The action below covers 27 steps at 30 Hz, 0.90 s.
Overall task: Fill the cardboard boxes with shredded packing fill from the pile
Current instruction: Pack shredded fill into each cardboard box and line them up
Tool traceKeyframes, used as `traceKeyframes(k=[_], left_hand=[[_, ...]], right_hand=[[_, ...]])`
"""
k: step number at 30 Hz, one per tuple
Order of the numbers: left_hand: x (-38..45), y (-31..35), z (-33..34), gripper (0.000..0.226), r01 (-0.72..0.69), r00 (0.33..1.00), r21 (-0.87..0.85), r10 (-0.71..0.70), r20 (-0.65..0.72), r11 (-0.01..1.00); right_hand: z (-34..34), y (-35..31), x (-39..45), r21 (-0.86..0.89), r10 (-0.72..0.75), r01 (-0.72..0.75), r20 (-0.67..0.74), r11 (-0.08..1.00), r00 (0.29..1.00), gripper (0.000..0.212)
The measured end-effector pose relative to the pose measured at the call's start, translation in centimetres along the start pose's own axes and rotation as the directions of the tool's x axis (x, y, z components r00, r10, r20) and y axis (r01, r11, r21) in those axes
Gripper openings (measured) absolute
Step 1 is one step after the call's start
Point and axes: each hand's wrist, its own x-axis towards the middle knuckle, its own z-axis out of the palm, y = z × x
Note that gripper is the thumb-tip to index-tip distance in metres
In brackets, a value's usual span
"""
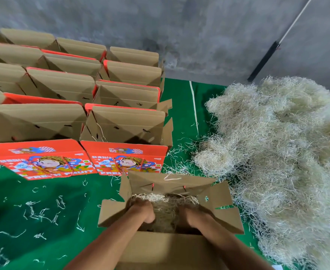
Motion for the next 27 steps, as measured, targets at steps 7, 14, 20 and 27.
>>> traceKeyframes(k=[7, 14, 20, 27], left_hand=[[0.4, 1.1, 0.5, 0.044, -0.033, 0.998, -0.074, 0.029, -0.049, 0.997], [0.2, 1.9, 0.9, 0.048, -0.131, 0.980, 0.033, 0.124, 0.159, 0.991], [-0.7, 1.6, 0.7, 0.049, -0.083, 0.991, -0.036, 0.087, 0.103, 0.996], [-1.6, 1.5, 1.2, 0.043, -0.079, 0.992, -0.090, 0.070, -0.104, 0.993]], right_hand=[[-0.8, -0.8, -0.1, -0.028, 0.016, -0.018, -0.055, 0.999, 0.998, 0.037], [0.2, -0.2, -1.5, -0.031, -0.089, 0.090, 0.029, 0.995, 0.996, 0.043], [-0.6, -0.4, -1.9, 0.092, -0.168, 0.171, -0.032, 0.981, 0.985, 0.051], [-0.5, -1.5, -1.8, 0.154, -0.027, 0.040, -0.088, 0.987, 0.996, 0.053]])
